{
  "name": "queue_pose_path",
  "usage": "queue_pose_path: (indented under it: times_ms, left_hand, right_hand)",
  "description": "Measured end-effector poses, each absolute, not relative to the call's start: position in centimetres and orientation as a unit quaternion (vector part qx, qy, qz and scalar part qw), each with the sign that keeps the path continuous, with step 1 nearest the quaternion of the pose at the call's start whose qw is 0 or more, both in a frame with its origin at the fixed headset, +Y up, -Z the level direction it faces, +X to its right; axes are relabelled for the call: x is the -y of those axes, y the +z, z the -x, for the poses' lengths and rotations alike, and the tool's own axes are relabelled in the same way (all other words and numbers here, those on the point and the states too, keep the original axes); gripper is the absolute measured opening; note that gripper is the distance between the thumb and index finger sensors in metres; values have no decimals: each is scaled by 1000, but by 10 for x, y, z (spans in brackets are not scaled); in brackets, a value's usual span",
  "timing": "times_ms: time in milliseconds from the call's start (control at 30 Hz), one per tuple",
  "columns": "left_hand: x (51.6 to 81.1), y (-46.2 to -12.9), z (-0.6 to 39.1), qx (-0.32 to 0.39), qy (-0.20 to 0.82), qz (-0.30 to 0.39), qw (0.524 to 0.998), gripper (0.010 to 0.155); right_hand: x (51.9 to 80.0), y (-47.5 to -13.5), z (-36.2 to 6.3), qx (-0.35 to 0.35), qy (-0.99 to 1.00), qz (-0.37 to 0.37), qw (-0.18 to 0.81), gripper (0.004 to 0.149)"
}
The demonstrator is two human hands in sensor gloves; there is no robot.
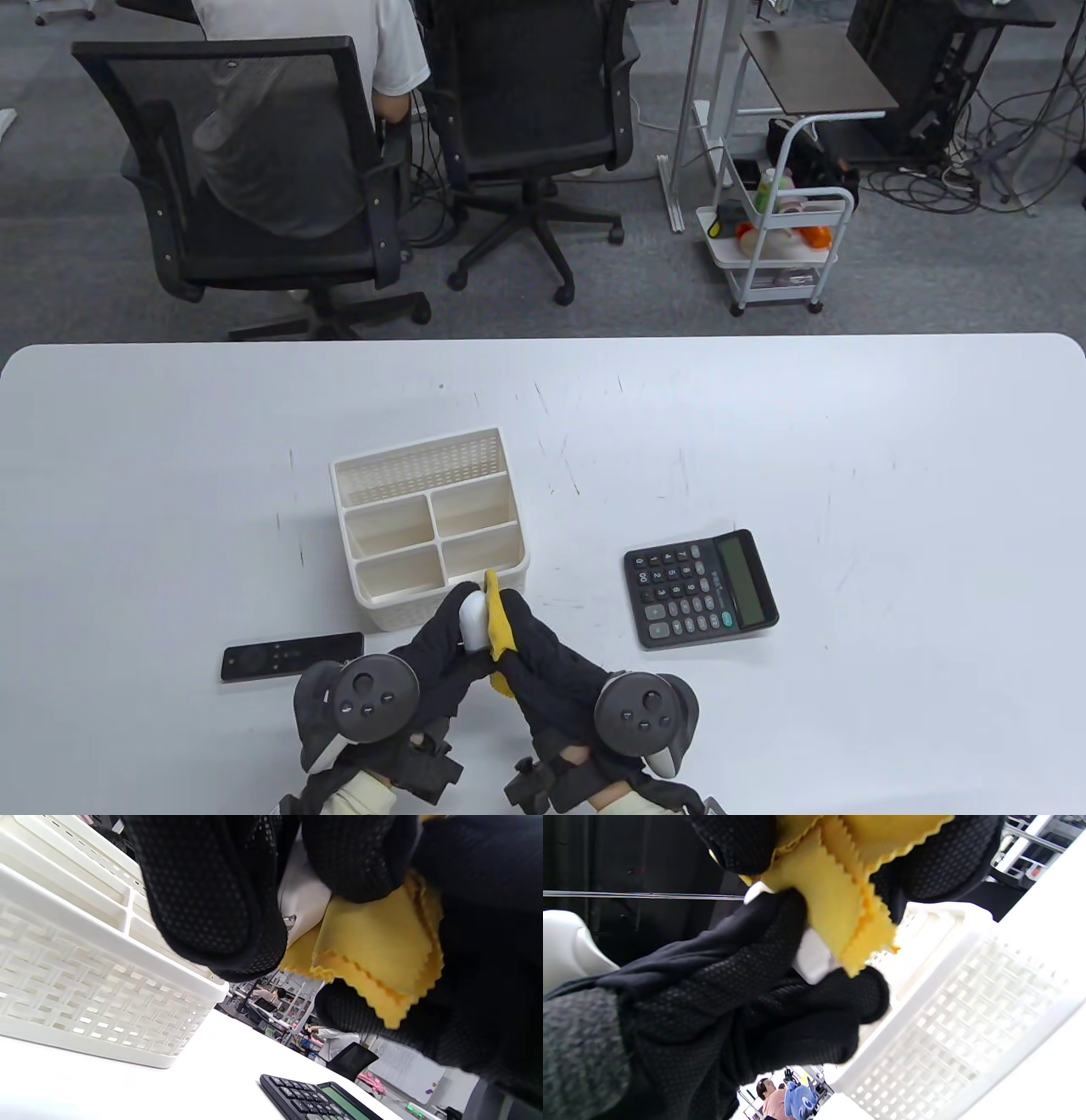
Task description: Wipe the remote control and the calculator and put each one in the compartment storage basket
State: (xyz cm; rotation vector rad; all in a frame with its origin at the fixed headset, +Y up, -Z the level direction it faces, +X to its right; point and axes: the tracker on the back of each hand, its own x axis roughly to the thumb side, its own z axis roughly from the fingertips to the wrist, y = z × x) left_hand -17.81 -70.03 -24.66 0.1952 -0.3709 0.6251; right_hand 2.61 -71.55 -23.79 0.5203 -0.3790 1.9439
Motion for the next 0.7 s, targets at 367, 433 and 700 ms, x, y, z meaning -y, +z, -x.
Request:
queue_pose_path:
  times_ms: [367,433,700]
  left_hand:
    - [697,-243,170,204,290,-95,930,69]
    - [698,-243,173,199,301,-101,927,70]
    - [698,-243,175,194,309,-108,925,70]
  right_hand:
    - [722,-245,-34,139,783,-190,575,53]
    - [721,-243,-32,142,793,-195,559,54]
    - [710,-235,-29,176,808,-217,518,52]
